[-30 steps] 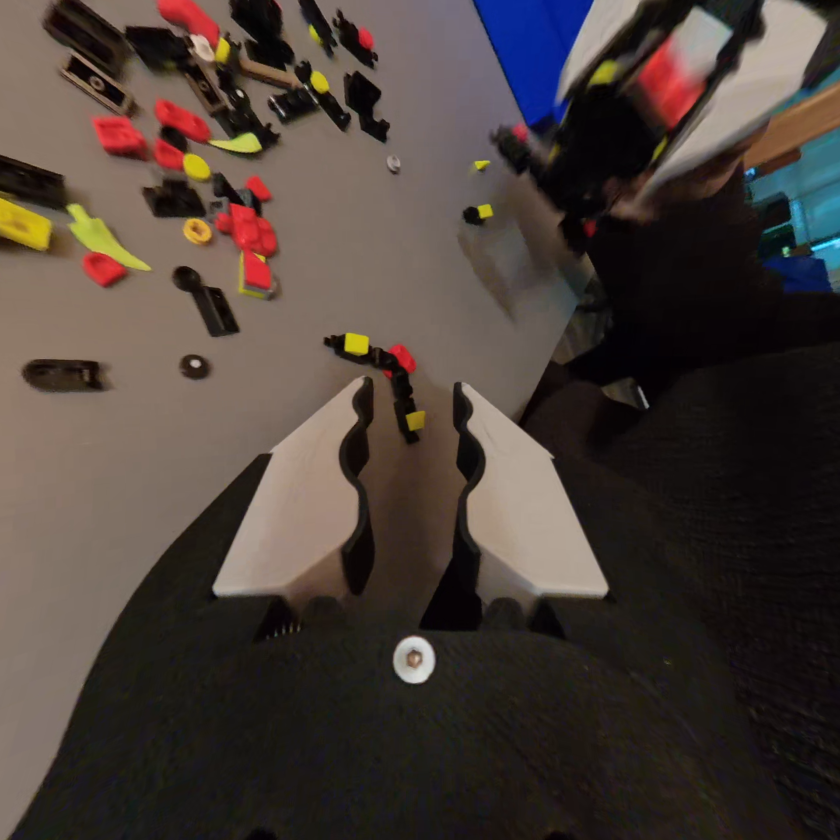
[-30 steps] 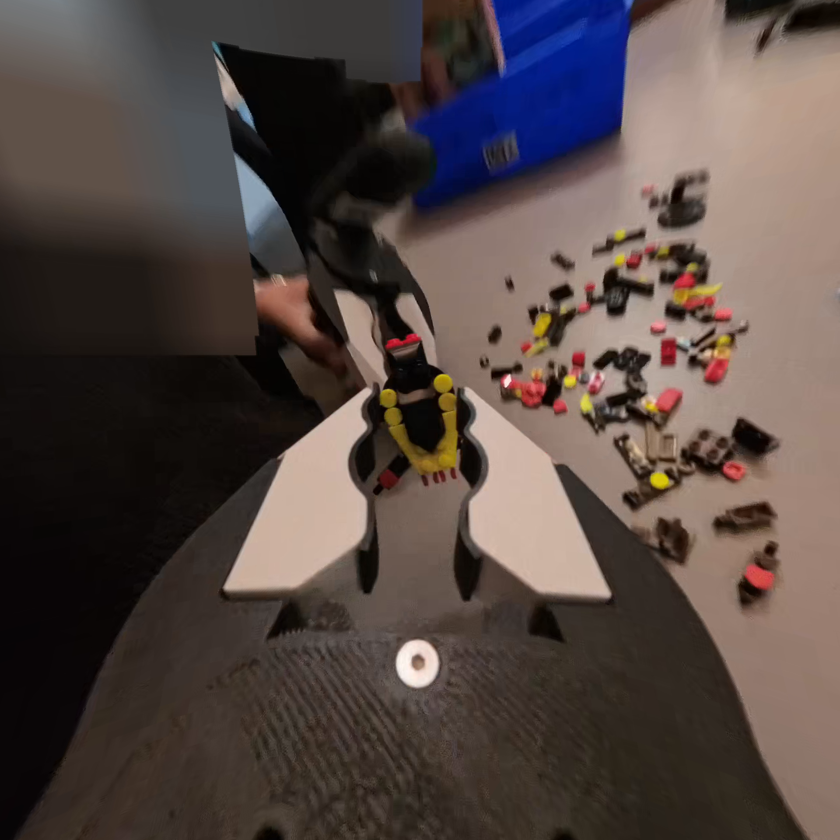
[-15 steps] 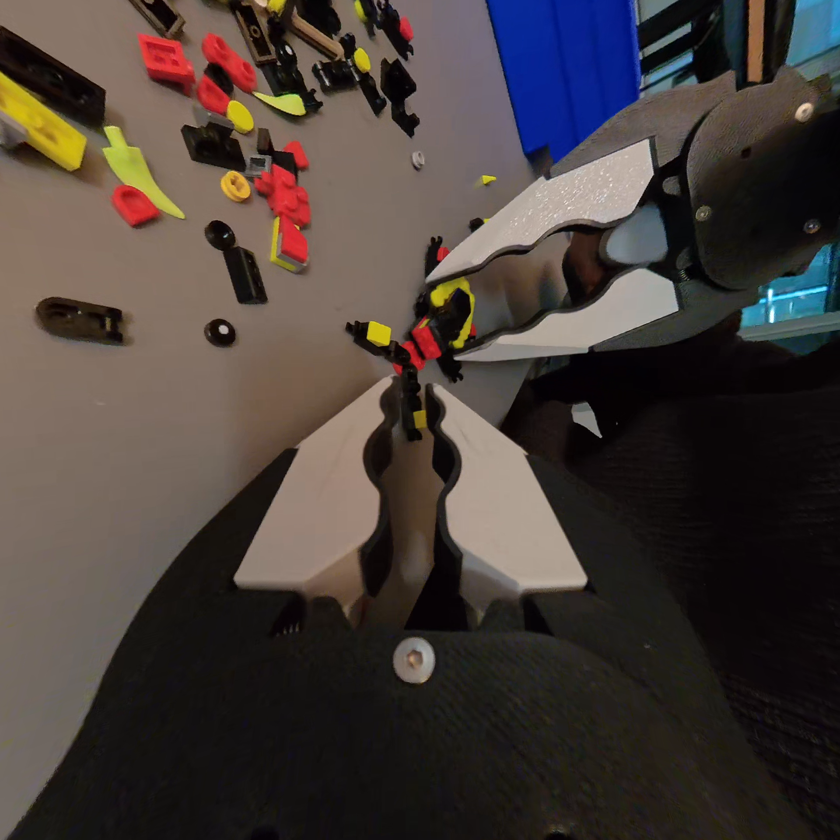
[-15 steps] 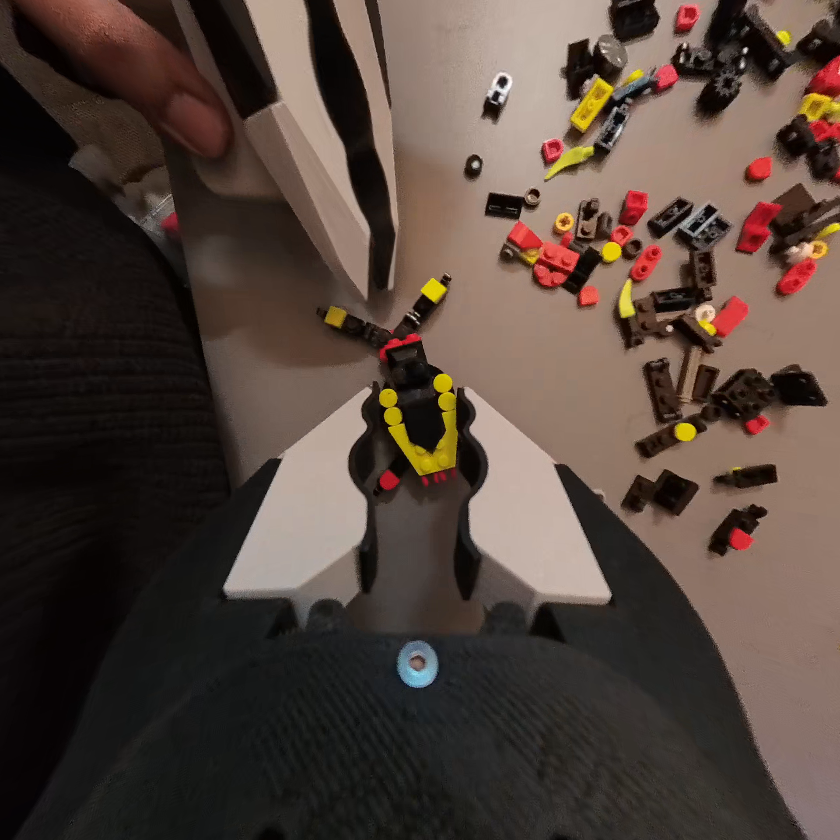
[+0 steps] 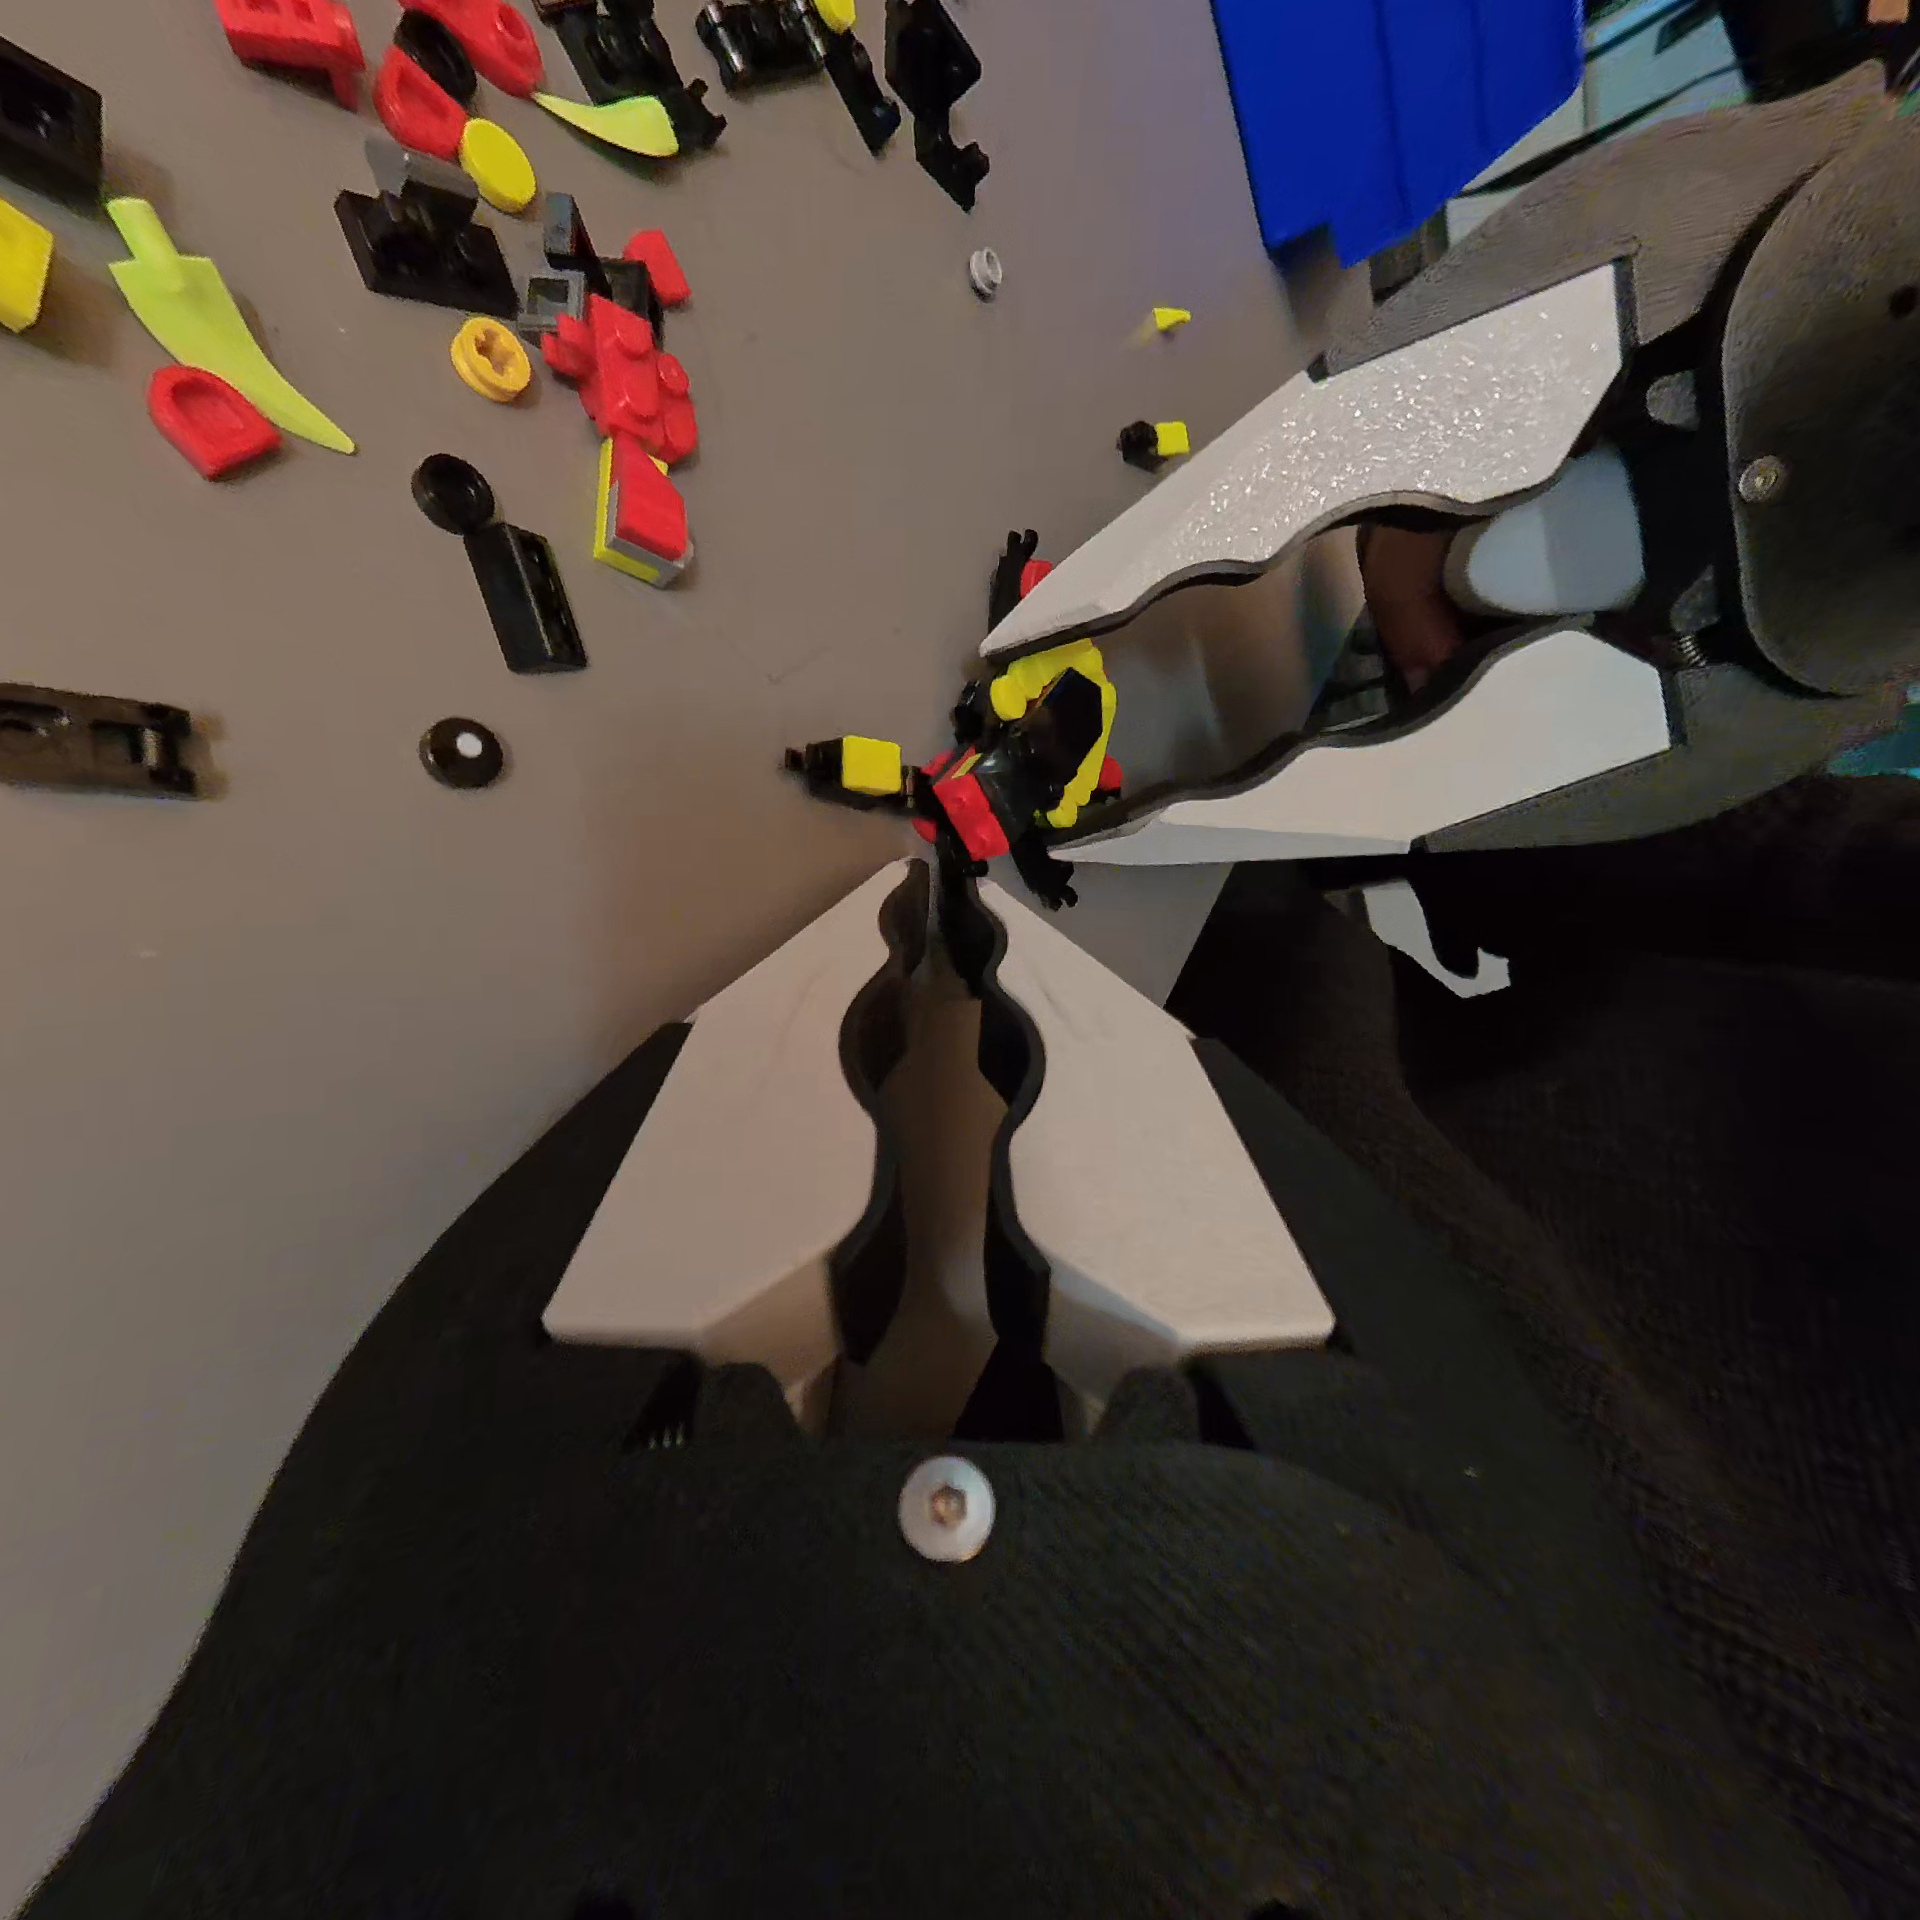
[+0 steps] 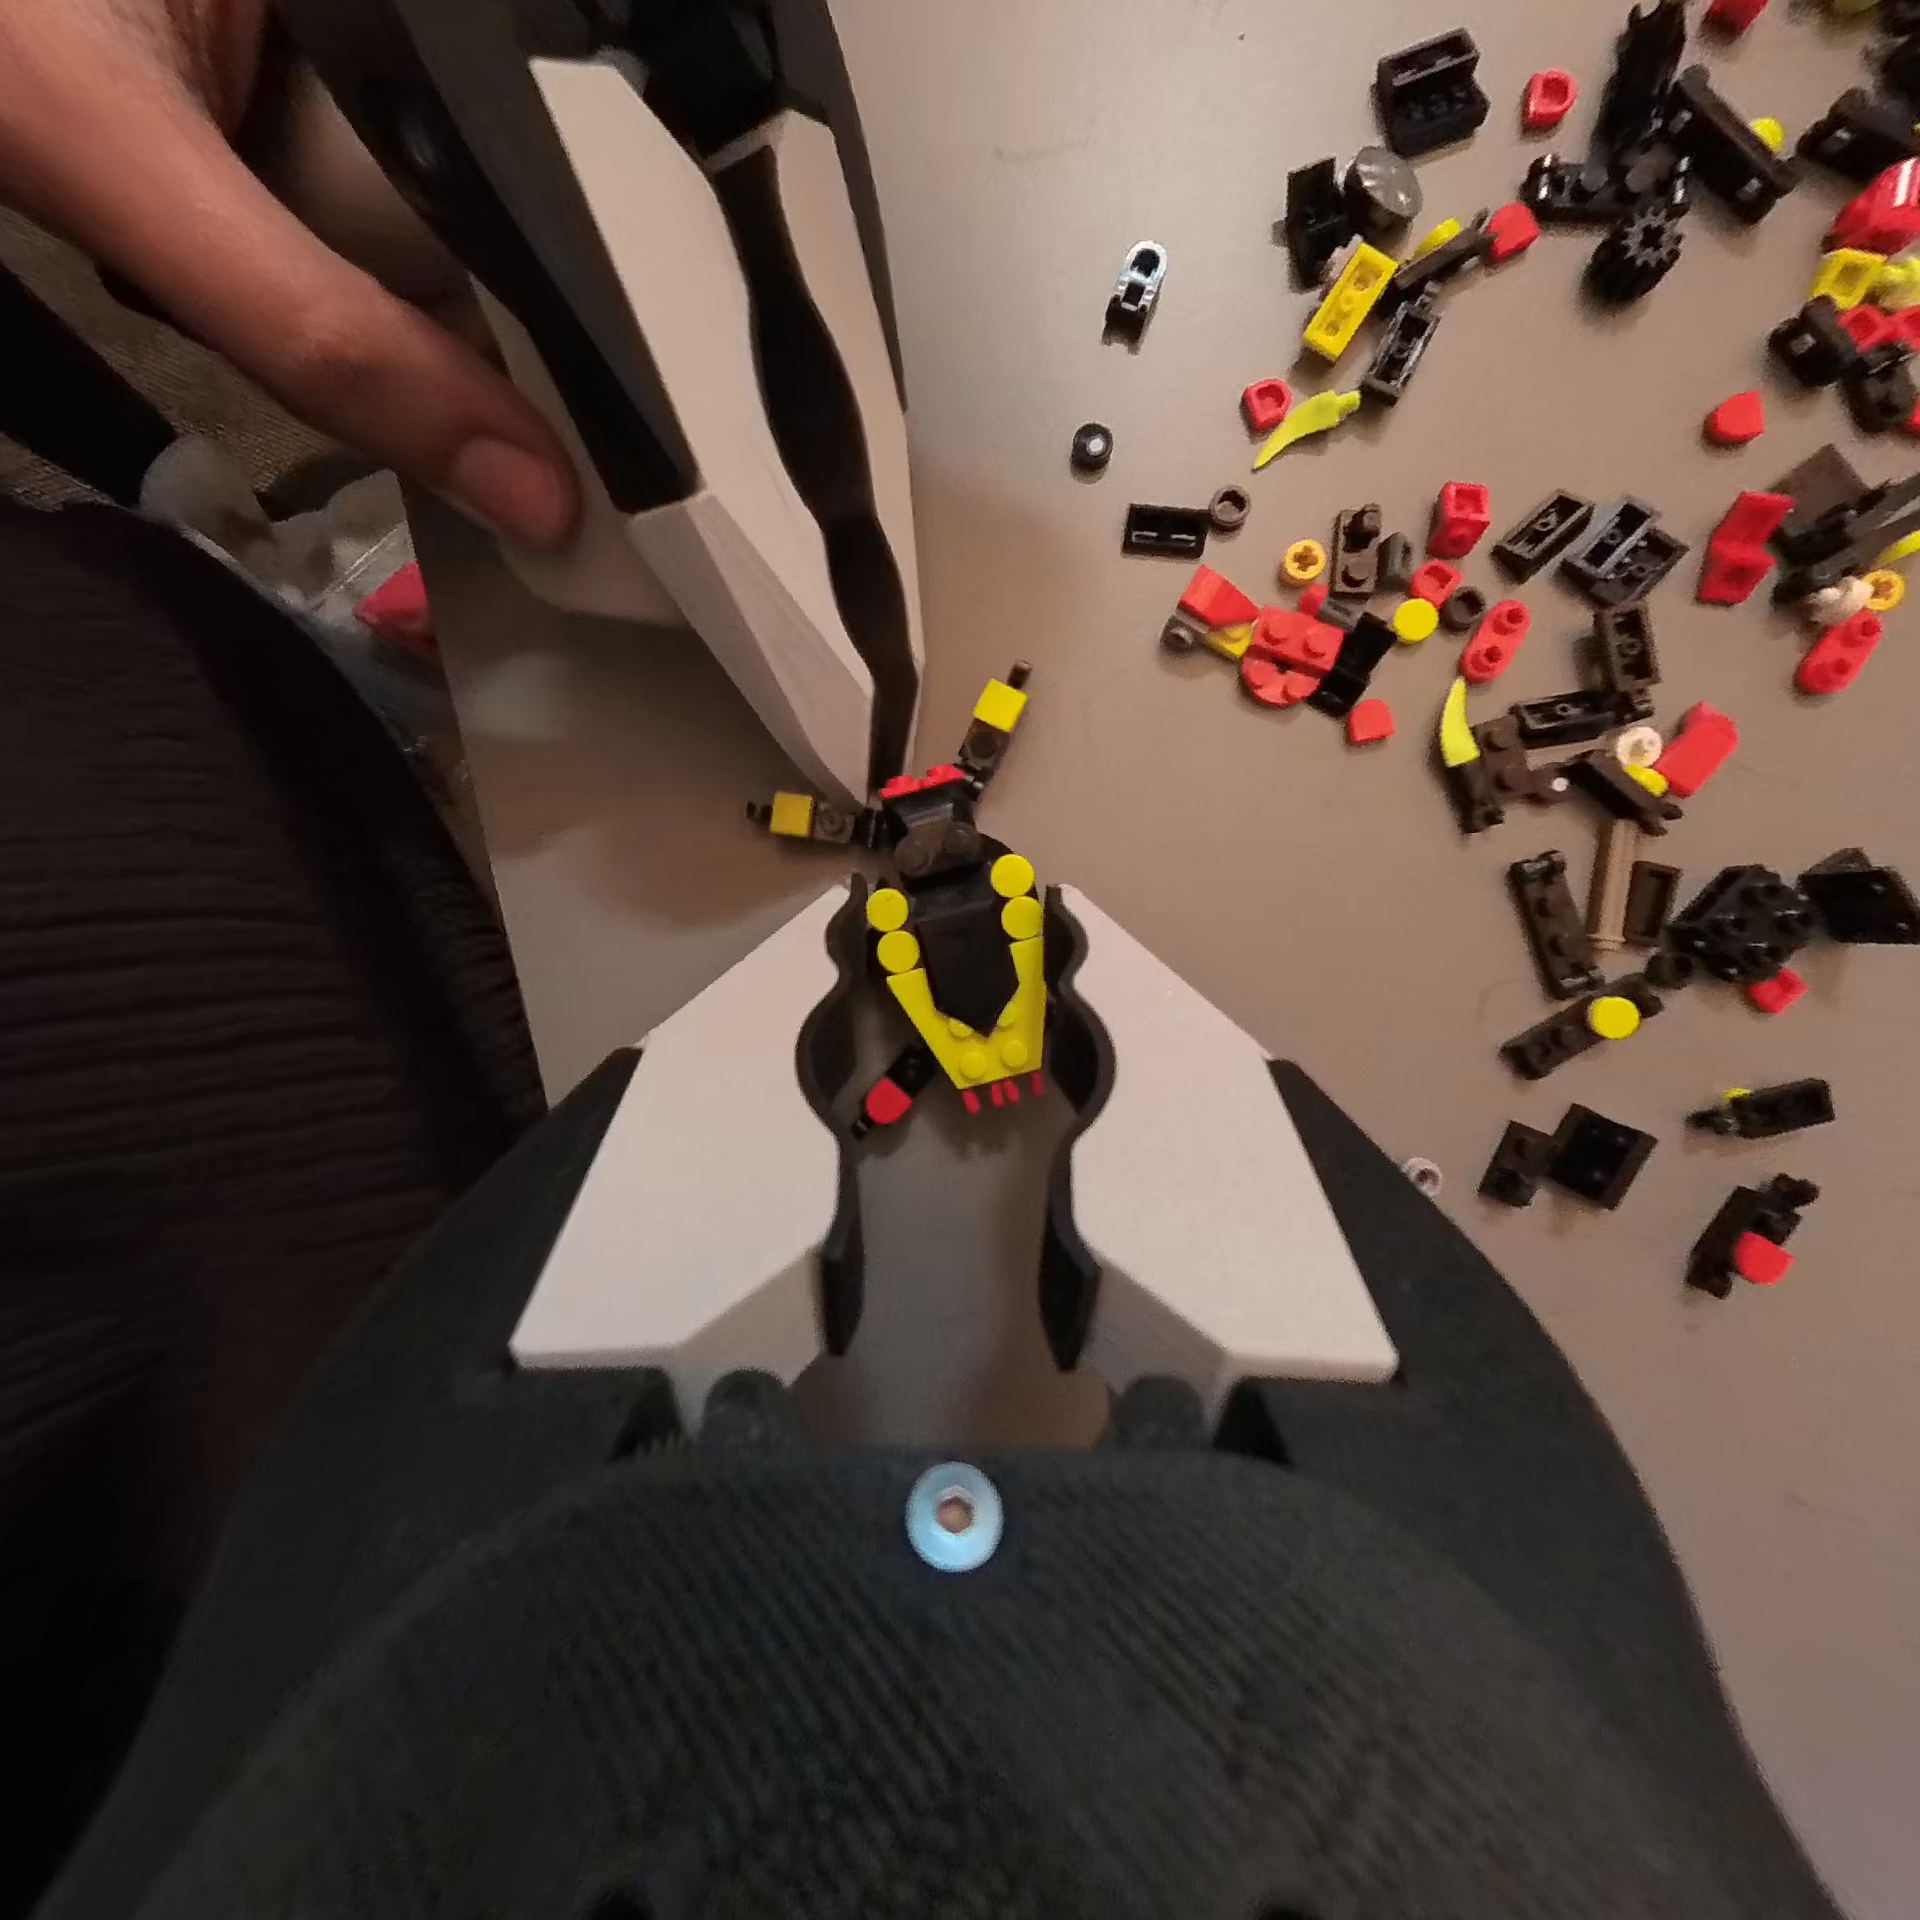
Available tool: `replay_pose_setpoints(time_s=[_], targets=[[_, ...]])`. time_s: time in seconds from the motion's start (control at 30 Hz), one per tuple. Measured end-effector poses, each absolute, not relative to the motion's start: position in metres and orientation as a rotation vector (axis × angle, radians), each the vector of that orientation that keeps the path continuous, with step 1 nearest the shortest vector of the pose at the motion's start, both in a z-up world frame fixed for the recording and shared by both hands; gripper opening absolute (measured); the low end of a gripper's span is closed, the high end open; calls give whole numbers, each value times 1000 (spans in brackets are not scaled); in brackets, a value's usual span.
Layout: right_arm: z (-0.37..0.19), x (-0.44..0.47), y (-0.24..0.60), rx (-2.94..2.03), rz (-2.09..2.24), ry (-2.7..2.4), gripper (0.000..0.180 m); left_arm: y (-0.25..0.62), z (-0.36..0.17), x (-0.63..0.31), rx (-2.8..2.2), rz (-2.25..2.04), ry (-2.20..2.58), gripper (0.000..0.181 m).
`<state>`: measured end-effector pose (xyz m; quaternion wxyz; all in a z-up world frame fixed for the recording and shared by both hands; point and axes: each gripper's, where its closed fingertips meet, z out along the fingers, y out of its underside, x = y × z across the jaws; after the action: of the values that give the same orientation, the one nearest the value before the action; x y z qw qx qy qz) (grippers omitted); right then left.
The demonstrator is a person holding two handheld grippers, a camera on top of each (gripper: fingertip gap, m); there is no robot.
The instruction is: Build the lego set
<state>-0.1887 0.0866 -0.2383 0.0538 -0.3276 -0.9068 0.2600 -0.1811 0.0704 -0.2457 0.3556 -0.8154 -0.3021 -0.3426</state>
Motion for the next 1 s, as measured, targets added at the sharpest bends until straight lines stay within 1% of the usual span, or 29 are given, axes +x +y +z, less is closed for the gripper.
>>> replay_pose_setpoints(time_s=[0.13,0.2,0.3,0.4,0.47,0.63,0.87,1.0], targets=[[-238,-189,85,-965,803,-2739,33,71,-246,-181,-2106,-899,-771,5],[-237,-185,83,-945,836,-2747,44,68,-245,-180,-2110,-900,-769,5],[-227,-185,81,-902,930,-2709,47,68,-240,-180,-2087,-908,-751,5],[-218,-188,81,-842,995,-2662,43,69,-241,-177,-2101,-901,-729,5],[-217,-187,80,-795,1004,-2654,36,70,-244,-177,-2134,-870,-717,6],[-215,-192,78,-751,995,-2621,9,69,-246,-185,-2142,-803,-733,4],[-225,-195,76,-846,1094,-2687,12,70,-245,-191,-2103,-814,-760,4],[-226,-196,76,-858,1119,-2700,11,72,-248,-192,-2113,-800,-766,0]])
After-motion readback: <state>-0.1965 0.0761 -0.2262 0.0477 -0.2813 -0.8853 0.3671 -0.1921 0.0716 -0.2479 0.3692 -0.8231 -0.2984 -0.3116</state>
